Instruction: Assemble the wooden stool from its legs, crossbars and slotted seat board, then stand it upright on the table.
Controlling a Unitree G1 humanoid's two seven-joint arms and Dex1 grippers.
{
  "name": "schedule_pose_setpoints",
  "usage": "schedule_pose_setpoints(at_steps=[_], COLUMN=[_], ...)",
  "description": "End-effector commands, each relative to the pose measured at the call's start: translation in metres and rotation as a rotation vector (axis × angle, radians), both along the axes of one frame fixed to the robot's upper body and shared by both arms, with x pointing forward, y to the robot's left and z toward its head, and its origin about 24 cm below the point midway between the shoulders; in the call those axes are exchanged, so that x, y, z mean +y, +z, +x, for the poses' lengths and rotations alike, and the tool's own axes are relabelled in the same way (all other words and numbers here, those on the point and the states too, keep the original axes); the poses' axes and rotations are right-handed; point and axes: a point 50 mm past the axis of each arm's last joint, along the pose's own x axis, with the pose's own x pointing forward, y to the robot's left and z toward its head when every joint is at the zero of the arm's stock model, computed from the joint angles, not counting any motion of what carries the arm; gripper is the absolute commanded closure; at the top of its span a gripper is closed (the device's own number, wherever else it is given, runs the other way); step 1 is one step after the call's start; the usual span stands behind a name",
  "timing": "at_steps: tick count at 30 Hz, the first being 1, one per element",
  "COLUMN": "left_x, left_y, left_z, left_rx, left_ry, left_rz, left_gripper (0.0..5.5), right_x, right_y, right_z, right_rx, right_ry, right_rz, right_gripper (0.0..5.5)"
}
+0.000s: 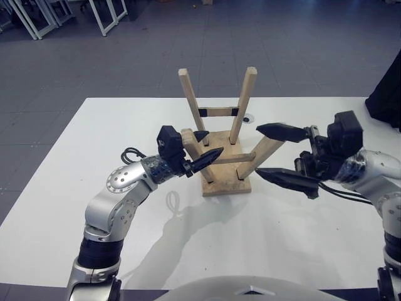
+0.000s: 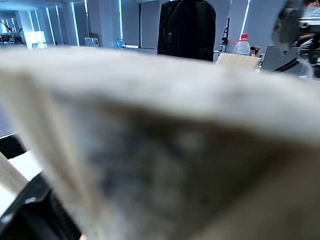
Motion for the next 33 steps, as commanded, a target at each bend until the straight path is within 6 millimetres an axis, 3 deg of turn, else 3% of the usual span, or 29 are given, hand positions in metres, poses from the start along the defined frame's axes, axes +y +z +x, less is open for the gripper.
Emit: schedule_pose_setpoints(at_steps=[1,7,10,12,16,19,22,24,26,29,33], left_x=[0.012,0.010,0.007,0.006,0.007,0.008,0.010,0.012,0.016,0.023,0.026], left_y=[0.000,0.003,0.002,0.002,0.003,0.002,0.001,0.000,-0.001,0.003,0.009], left_z=[0.006,0.005,0.004,0.006,0.005,0.005,0.006,0.007,0.008,0.008,0.012], left_rx=[-0.014,-0.028,-0.027,-0.026,-0.015,-0.009,-0.001,0.000,0.005,-0.016,-0.049], left_ry=[0.072,0.072,0.060,0.060,0.053,0.047,0.048,0.050,0.063,0.105,0.135], left_rz=[0.035,0.024,0.025,0.027,0.026,0.029,0.041,0.044,0.051,0.066,0.049], left_gripper=[2.24,2.24,2.24,2.24,2.24,2.24,2.24,2.24,2.24,2.24,2.24], right_x=[-0.005,-0.027,-0.035,-0.032,-0.035,-0.032,-0.013,0.001,0.013,0.012,0.017], right_y=[0.013,0.042,0.018,-0.001,-0.029,-0.047,-0.061,-0.063,-0.060,-0.060,-0.049], right_z=[-0.002,0.029,0.058,0.063,0.044,0.039,0.041,0.037,0.019,-0.008,-0.010], right_rx=[-0.020,-0.084,-0.008,0.067,0.152,0.135,0.059,0.003,-0.035,-0.051,-0.120], right_ry=[0.025,-0.188,-0.370,-0.379,-0.252,-0.221,-0.178,-0.132,-0.004,0.199,0.229], right_rz=[0.014,0.200,0.158,0.149,0.234,0.129,-0.026,-0.070,-0.124,-0.246,-0.269], right_gripper=[0.70,0.70,0.70,0.70,0.70,0.70,0.70,0.70,0.70,0.70,0.70])
